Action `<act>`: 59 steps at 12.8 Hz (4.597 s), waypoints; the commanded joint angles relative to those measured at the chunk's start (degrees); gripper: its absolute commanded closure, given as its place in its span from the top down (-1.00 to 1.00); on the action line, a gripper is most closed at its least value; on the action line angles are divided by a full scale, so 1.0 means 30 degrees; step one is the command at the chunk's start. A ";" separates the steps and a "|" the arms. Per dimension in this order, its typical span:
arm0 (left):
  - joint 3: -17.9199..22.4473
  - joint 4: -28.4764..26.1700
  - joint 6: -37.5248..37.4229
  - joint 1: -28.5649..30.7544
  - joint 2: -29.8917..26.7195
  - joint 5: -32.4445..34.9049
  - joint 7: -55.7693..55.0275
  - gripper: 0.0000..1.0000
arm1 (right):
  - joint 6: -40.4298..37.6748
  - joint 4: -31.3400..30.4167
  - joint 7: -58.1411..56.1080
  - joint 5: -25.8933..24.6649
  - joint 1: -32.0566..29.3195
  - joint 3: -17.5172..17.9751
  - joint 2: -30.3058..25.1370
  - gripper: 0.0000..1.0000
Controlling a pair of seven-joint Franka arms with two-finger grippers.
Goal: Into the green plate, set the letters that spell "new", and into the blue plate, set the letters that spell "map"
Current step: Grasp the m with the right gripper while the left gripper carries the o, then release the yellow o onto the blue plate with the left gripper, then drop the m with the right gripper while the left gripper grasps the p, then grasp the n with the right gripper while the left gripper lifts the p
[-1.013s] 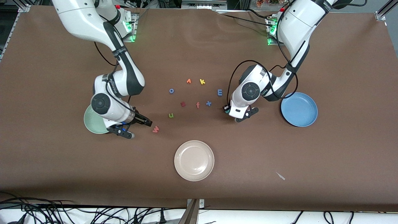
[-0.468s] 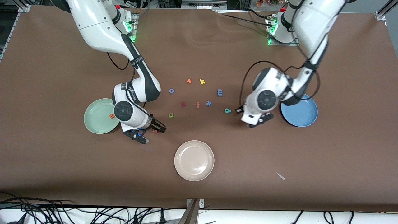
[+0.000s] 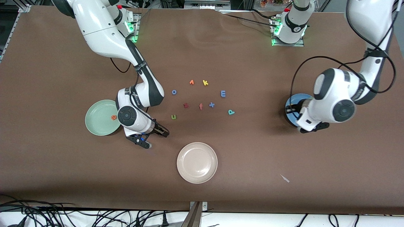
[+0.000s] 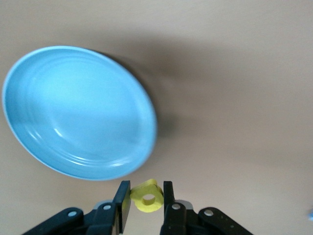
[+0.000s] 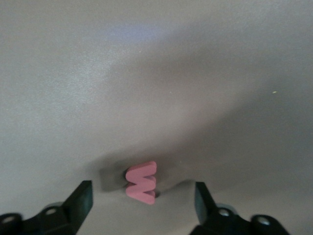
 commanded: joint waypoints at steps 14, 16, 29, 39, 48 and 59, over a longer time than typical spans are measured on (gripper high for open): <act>-0.4080 0.0143 0.0602 0.1098 0.0038 0.0311 -0.5338 1.00 | -0.2995 -0.0096 -0.3401 -0.2092 -0.0058 -0.0819 -0.1501 -1.00; -0.4993 0.0437 0.1854 0.0253 0.0534 0.0078 -0.7692 1.00 | -0.2676 -0.2290 -0.5567 -0.2092 -0.0058 -0.1404 -0.3200 -1.00; -0.2594 0.1552 1.0125 -0.6812 0.5518 0.2449 -1.8629 0.83 | 0.3626 -1.1912 -1.6038 -0.1857 -0.0380 -0.5569 -0.7720 1.00; -0.2652 0.1493 1.0066 -0.6960 0.6104 0.4588 -1.7955 0.51 | 0.0578 -0.7547 -1.0506 -0.0803 -0.0146 -0.1561 -0.6462 1.00; -0.2652 0.1464 0.9949 -0.7076 0.6134 0.4588 -1.8042 0.11 | 0.1281 -0.4796 -0.7548 -0.0803 0.2369 -0.0383 -0.3885 1.00; -0.2681 0.1318 0.9861 -0.7136 0.6134 0.4588 -1.7867 -0.19 | 0.3039 -0.4206 -0.6136 -0.0832 0.3839 -0.0354 -0.2095 0.72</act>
